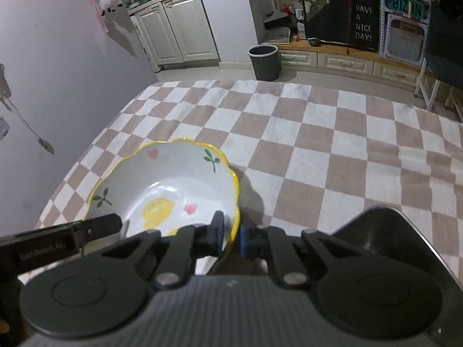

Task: Organize plates and bowls
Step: 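Lift the lemon-print bowl with both grippers and carry it to the cream bowl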

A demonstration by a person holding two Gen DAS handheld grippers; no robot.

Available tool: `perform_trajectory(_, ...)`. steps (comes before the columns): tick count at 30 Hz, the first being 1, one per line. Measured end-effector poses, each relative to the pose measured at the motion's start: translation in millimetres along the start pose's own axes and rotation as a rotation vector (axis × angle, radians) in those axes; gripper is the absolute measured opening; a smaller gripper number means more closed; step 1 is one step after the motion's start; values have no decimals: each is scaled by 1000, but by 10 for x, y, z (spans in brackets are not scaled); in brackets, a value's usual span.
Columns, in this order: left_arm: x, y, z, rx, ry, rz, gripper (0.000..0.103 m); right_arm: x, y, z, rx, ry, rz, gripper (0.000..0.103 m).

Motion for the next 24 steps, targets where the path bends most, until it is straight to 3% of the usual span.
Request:
perform_trajectory(4, -38, -51, 30, 19, -37, -74, 12, 3, 11, 52, 25, -12, -16, 12)
perform_trajectory(12, -93, -132, 352, 13, -61, -111, 12, -41, 43, 242, 51, -15, -54, 11)
perform_trajectory(24, -136, -761, 1390, -30, -103, -196, 12, -164, 36, 1416, 72, -100, -69, 11)
Point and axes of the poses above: each gripper's, at about its wrist camera, not at the fingertips, and z roughly against the way its jaws point, y to its left, x to its top, the point moved 9 cm from there along -z, roughly the way its jaws point, and after that the axes turned 1 degree about -x, right-handed, at the moved point
